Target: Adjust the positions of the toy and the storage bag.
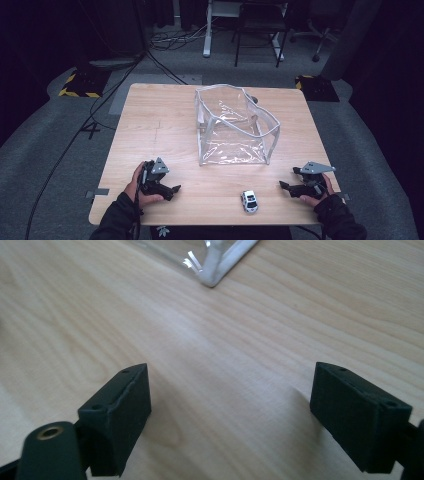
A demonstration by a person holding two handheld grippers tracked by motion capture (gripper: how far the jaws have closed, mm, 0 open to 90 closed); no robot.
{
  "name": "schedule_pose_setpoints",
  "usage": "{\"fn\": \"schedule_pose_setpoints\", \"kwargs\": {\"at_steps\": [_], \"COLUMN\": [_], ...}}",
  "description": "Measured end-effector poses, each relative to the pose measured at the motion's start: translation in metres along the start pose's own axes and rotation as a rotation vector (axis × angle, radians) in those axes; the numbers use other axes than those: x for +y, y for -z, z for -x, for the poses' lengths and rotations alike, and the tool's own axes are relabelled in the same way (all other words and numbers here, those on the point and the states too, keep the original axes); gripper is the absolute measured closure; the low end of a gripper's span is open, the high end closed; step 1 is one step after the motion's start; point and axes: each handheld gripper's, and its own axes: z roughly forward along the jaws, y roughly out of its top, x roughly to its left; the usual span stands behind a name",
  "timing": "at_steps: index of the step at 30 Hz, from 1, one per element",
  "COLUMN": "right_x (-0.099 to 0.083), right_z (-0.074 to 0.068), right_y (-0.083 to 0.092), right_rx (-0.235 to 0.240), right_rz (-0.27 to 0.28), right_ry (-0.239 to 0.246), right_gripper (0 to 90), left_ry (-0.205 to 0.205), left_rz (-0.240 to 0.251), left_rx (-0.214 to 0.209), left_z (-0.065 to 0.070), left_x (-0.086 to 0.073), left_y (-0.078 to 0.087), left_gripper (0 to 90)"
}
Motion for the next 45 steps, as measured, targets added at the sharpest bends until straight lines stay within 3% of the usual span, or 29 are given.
{"fn": "schedule_pose_setpoints", "kwargs": {"at_steps": [6, 7, 9, 10, 11, 14, 16, 18, 23, 24, 26, 31, 36, 37, 38, 45], "right_x": [-0.005, -0.005, -0.006, -0.006, -0.006, -0.006, -0.005, -0.004, -0.002, -0.001, 0.000, 0.005, 0.010, 0.011, 0.012, 0.017], "right_z": [-0.011, -0.016, -0.022, -0.031, -0.035, -0.043, -0.057, -0.066, -0.081, -0.086, -0.090, -0.103, -0.113, -0.114, -0.116, -0.124], "right_y": [0.005, 0.005, 0.006, 0.007, 0.006, 0.006, 0.005, 0.004, 0.002, 0.001, 0.000, -0.005, -0.012, -0.013, -0.014, -0.019], "right_rx": [0.039, 0.051, 0.064, 0.089, 0.104, 0.127, 0.157, 0.180, 0.232, 0.238, 0.257, 0.278, 0.259, 0.253, 0.258, 0.245], "right_rz": [0.004, 0.005, 0.005, 0.000, 0.004, 0.004, 0.004, 0.000, 0.002, -0.001, -0.001, 0.005, 0.003, 0.006, 0.012, 0.010], "right_ry": [0.046, 0.049, 0.065, 0.080, 0.097, 0.121, 0.142, 0.160, 0.208, 0.215, 0.235, 0.257, 0.228, 0.229, 0.232, 0.218], "right_gripper": [16.9, 16.8, 16.8, 16.8, 16.7, 16.7, 16.7, 16.7, 16.5, 16.5, 16.4, 18.8, 18.8, 19.5, 19.9, 19.7], "left_ry": [0.001, -0.016, -0.004, -0.024, -0.013, -0.026, -0.024, -0.030, -0.037, -0.027, -0.042, -0.039, -0.025, -0.040, -0.051, -0.060], "left_rz": [-0.003, 0.001, -0.004, -0.003, -0.006, -0.002, -0.009, -0.004, -0.003, -0.006, -0.004, -0.007, -0.012, -0.005, 0.000, -0.018], "left_rx": [-0.014, -0.001, -0.020, -0.012, -0.025, -0.013, -0.034, -0.029, -0.017, -0.041, -0.036, -0.036, -0.022, -0.044, -0.035, -0.050], "left_z": [0.003, 0.003, 0.005, 0.006, 0.008, 0.010, 0.014, 0.015, 0.018, 0.020, 0.019, 0.021, 0.026, 0.026, 0.027, 0.033], "left_x": [0.005, 0.006, 0.008, 0.012, 0.013, 0.018, 0.024, 0.026, 0.032, 0.034, 0.036, 0.040, 0.046, 0.049, 0.052, 0.063], "left_y": [-0.005, -0.005, -0.008, -0.010, -0.011, -0.015, -0.021, -0.022, -0.027, -0.030, -0.031, -0.034, -0.039, -0.042, -0.045, -0.053], "left_gripper": [0.5, 0.6, 0.6, 0.6, 0.6, 0.6, 0.7, 0.7, 0.7, 0.7, 0.7, 0.7, 0.7, 0.7, 0.7, 0.9]}}
